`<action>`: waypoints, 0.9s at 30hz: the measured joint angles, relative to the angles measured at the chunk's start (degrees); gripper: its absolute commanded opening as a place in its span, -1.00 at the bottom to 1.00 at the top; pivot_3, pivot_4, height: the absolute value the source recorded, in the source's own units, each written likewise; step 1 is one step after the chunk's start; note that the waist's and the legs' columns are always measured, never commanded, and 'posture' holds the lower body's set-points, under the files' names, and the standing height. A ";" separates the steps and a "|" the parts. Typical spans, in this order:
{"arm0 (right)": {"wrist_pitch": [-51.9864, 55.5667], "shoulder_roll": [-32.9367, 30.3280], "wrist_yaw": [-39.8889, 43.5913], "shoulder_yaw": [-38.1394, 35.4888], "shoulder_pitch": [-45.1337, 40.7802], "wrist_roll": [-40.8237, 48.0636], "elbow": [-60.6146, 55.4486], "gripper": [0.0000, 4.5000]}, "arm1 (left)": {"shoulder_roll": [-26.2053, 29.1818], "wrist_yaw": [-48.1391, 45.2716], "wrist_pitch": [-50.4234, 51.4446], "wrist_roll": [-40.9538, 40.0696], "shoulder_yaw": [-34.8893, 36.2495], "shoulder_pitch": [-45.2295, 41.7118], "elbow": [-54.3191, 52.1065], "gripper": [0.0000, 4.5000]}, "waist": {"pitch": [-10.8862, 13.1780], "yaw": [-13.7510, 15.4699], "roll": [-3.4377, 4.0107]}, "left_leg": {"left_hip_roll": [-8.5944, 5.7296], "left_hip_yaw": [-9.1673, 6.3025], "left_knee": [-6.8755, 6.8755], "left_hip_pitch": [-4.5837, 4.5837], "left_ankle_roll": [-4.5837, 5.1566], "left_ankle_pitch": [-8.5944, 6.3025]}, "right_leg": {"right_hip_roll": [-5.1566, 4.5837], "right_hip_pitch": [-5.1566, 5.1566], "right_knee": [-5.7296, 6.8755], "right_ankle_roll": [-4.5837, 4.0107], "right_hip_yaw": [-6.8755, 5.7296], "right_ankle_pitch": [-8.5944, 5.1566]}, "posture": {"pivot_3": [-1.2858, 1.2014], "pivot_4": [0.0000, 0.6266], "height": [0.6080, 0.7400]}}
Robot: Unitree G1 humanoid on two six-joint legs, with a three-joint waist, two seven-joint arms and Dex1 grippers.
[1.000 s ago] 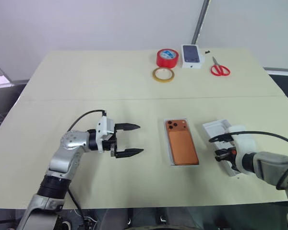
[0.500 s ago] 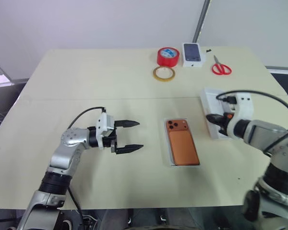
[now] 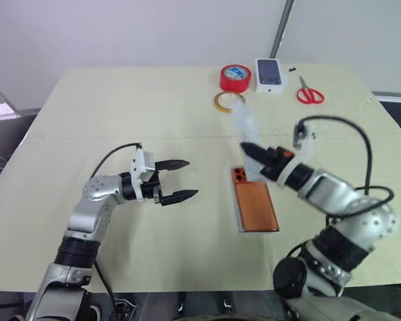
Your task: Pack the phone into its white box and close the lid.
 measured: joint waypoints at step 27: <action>-43.11 -26.38 -20.29 35.16 28.54 53.76 -4.03 -0.97 | -2.37 4.57 0.86 -1.17 1.37 2.24 -5.20 0.95 | 0.06 0.05 -0.02 | 0.04 0.04 0.07 0.12 0.09 -0.02 | 0.05 0.22 -0.16 0.01 0.01 -0.01 | 0.03 -0.52 1.00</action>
